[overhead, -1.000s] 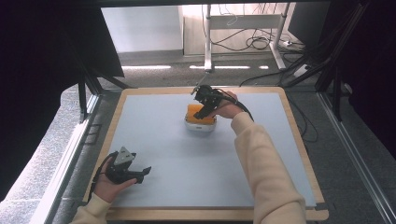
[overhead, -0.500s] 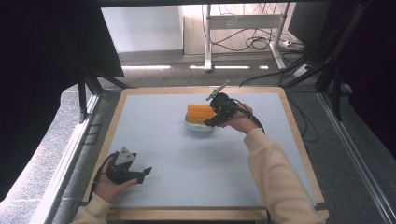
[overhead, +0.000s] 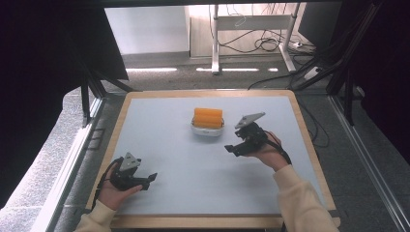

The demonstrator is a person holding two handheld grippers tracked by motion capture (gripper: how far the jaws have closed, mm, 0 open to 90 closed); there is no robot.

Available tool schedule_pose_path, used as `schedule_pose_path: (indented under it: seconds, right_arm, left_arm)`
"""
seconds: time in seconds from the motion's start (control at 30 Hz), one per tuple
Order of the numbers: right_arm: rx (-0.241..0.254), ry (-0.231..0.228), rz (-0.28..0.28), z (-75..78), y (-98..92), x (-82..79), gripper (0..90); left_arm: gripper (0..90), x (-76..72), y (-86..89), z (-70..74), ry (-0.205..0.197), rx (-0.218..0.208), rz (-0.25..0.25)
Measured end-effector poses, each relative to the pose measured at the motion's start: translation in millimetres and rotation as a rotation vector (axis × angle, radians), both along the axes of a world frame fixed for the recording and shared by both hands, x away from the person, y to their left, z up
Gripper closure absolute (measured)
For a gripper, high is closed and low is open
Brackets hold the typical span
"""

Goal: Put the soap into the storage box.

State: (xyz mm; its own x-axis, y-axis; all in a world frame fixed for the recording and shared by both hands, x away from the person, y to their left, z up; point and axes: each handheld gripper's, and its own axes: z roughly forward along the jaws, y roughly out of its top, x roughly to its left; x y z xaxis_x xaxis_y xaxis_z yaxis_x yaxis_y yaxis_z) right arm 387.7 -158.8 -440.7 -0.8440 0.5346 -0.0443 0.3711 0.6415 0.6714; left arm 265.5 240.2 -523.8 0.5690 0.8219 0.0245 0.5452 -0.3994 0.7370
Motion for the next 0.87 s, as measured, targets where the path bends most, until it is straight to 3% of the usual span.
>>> schedule_pose_path:
  seconds: [0.2, 0.33, 0.4, 0.57, 0.67, 0.77, 0.87]
  right_arm:
    - [0.023, -0.005, -0.065, -19.8, -34.5, -30.3, 27.4]
    - [0.066, 0.006, -0.117, -30.2, -57.2, -44.3, 27.3]
    - [0.079, -0.016, -0.149, -36.8, -65.9, -49.4, 27.9]
    - [0.096, -0.056, -0.201, -44.3, -74.7, -49.7, 28.6]
    - [0.107, -0.076, -0.202, -44.6, -73.5, -49.7, 28.5]
    - [0.116, -0.137, -0.200, -44.5, -73.2, -53.5, 28.6]
    - [0.133, -0.141, -0.188, -45.7, -73.9, -53.7, 28.1]
  left_arm:
    - [18.1, -0.2, -0.6, -0.4, 0.000, 0.006, 0.004]
    - [18.0, -1.2, -1.8, -0.3, -0.001, 0.010, 0.003]
    - [18.1, -1.8, -1.5, 0.3, -0.002, 0.011, 0.004]
    - [18.1, -0.5, -0.1, -0.5, 0.000, 0.010, 0.014]
    - [18.1, -0.9, 0.1, 0.9, -0.004, 0.010, 0.015]
    - [18.1, -0.2, -0.3, 2.0, -0.003, 0.002, 0.020]
    - [18.1, 2.5, -1.8, 2.3, 0.001, 0.002, 0.021]
